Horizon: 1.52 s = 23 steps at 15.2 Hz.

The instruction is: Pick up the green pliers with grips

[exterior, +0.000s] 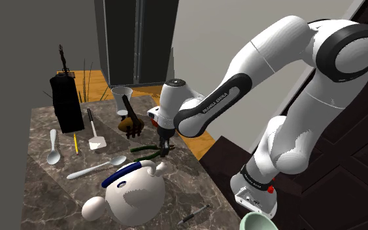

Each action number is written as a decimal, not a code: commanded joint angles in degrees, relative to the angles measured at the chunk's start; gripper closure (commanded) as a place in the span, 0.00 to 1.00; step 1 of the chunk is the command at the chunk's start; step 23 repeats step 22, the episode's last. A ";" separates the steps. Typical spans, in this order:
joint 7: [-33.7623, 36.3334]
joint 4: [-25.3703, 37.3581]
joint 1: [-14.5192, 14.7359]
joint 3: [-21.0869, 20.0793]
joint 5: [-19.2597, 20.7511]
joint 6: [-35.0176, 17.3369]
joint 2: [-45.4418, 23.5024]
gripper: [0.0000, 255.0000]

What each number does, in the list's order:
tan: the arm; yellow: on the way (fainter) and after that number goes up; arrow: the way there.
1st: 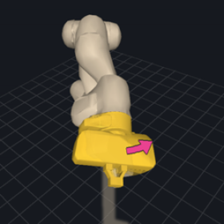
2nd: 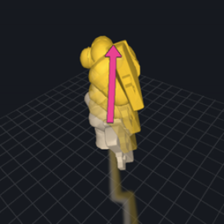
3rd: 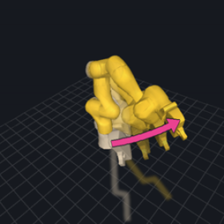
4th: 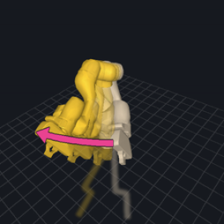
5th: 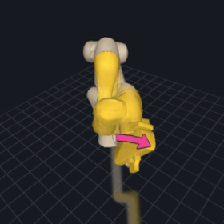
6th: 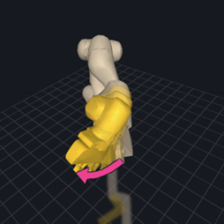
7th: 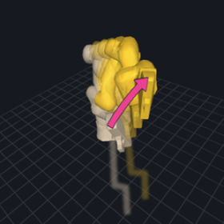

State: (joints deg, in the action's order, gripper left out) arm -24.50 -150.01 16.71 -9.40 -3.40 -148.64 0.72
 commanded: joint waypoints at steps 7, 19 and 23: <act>-0.20 0.18 0.06 -0.02 -0.33 1.78 1.57 1.00; -0.87 2.56 0.23 0.29 -1.44 12.65 10.11 1.00; -0.90 2.89 0.25 0.34 -1.50 13.68 10.81 1.00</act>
